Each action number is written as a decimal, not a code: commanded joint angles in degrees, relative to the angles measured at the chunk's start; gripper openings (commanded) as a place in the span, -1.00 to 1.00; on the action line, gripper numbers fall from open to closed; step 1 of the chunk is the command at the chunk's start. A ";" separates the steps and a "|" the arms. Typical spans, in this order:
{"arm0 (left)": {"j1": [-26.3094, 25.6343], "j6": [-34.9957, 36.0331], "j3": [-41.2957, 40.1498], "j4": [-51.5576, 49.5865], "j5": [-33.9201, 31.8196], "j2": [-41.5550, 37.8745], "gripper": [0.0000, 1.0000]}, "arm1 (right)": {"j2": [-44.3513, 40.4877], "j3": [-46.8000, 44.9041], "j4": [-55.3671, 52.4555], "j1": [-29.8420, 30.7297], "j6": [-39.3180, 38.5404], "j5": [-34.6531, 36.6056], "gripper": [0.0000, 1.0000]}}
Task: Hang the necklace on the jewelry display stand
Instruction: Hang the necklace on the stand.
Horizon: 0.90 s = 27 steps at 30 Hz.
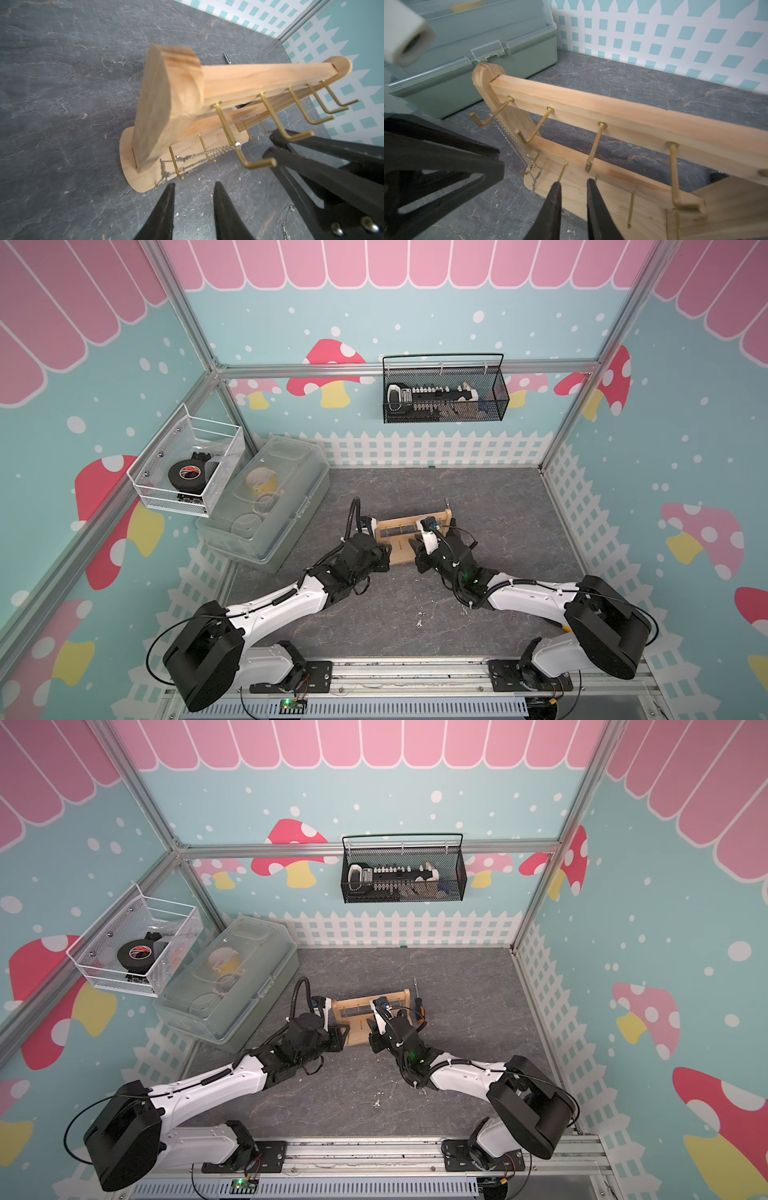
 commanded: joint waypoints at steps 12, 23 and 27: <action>-0.53 0.03 2.22 3.36 -4.56 4.66 -0.48 | -2.16 -4.55 2.56 -0.84 0.62 -1.75 -0.54; -1.46 -0.21 3.68 1.54 -8.46 6.01 -0.69 | -3.20 -5.82 3.36 -1.20 0.55 -2.03 -0.55; -1.49 -0.02 3.66 1.24 -8.59 6.09 -0.75 | -3.26 -5.90 3.31 -1.32 0.45 -1.94 -0.55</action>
